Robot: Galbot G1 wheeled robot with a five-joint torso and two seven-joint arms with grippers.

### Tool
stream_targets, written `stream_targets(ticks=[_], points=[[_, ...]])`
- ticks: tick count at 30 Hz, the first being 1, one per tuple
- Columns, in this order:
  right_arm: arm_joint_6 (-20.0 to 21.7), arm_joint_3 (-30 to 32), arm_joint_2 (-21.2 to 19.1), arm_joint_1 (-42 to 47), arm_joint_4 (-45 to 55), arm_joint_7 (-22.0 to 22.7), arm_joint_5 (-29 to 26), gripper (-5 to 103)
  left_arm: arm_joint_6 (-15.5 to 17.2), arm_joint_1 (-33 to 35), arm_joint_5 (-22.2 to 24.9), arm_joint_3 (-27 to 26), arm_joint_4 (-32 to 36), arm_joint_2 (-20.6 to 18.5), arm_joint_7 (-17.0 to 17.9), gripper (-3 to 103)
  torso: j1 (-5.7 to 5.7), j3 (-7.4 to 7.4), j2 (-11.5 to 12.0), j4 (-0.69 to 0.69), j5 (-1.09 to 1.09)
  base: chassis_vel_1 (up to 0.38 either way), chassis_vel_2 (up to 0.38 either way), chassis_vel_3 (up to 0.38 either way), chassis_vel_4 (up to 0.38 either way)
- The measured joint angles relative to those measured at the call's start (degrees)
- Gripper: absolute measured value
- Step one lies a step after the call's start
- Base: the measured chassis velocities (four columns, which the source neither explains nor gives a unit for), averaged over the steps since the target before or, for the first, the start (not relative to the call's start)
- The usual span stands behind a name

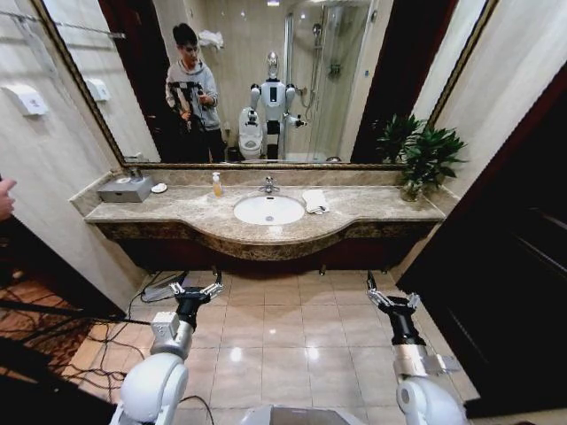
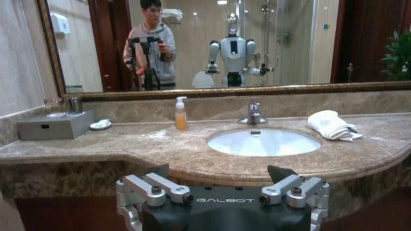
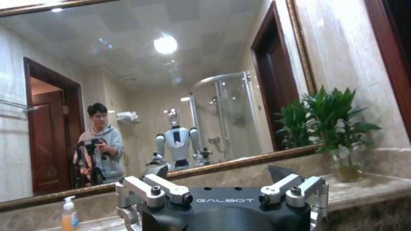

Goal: Pick up the towel from the sink counter and wipe the mirror surface.

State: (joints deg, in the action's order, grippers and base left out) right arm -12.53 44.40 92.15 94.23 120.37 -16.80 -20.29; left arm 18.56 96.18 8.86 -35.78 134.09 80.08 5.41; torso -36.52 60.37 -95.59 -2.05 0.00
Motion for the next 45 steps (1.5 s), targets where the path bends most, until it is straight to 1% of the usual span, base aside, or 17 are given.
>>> stream_targets(ticks=[4,7,12,14,17,20,23,26,30,36,45], points=[[0.84,-0.02,-0.01,-0.20,0.02,-1.42,0.59,100,0.00,0.00,0.00,0.00,0.00,0.00,0.00,100,0.00,0.00,0.00,0.00,0.00,0.000,0.000,0.000,0.000],[0.84,0.31,-0.20,0.04,-0.05,-1.47,1.20,100,0.00,0.00,0.00,0.00,0.00,0.00,0.00,100,0.00,0.00,0.00,0.00,0.00,0.000,0.000,0.000,0.000],[2.43,1.87,-2.67,0.22,-0.03,0.33,2.04,100,0.00,0.00,0.00,0.00,0.00,0.00,0.00,100,0.00,0.00,0.00,0.00,0.00,0.000,0.000,0.000,0.000],[2.69,1.54,-4.28,0.03,-0.40,-0.13,2.03,100,0.00,0.00,0.00,0.00,0.00,0.00,0.00,100,0.00,0.00,0.00,0.00,0.00,0.000,0.000,0.000,0.000],[1.94,0.39,-5.04,-0.08,-0.82,-0.40,2.00,100,0.00,0.00,0.00,0.00,0.00,0.00,0.00,100,0.00,0.00,0.00,0.00,0.00,0.000,0.000,0.000,0.000],[1.73,-0.46,-4.88,-0.64,-1.10,-0.21,1.94,100,0.00,0.00,0.00,0.00,0.00,0.00,0.00,100,0.00,0.00,0.00,0.00,0.00,0.000,0.000,0.000,0.000],[2.63,-1.36,-4.51,-1.00,-1.29,-0.39,2.86,100,0.00,0.00,0.00,0.00,0.00,0.00,0.00,100,0.00,0.00,0.00,0.00,0.00,0.000,0.000,0.000,0.000],[4.15,-2.32,-4.14,-1.17,-1.13,-1.51,4.62,100,0.00,0.00,0.00,0.00,0.00,0.00,0.00,100,0.00,0.00,0.00,0.00,0.00,0.000,0.000,0.000,0.000],[4.81,-2.71,-3.19,-2.35,-1.01,-1.43,5.66,100,0.00,0.00,0.00,0.00,0.00,0.00,0.00,100,0.01,0.00,0.00,0.00,0.00,0.000,0.000,0.000,0.000],[4.97,-2.12,-2.95,-2.94,-0.98,-0.25,5.58,100,0.00,0.01,0.00,0.00,0.00,0.00,0.00,100,0.03,-0.01,-0.01,0.00,0.00,-0.050,0.040,0.055,-0.041],[4.90,-1.12,-3.29,-3.18,-1.06,0.45,4.33,100,0.00,0.00,0.00,0.00,0.00,0.00,0.00,100,-0.03,0.01,0.01,-0.01,0.00,-0.163,0.145,0.175,-0.167]])
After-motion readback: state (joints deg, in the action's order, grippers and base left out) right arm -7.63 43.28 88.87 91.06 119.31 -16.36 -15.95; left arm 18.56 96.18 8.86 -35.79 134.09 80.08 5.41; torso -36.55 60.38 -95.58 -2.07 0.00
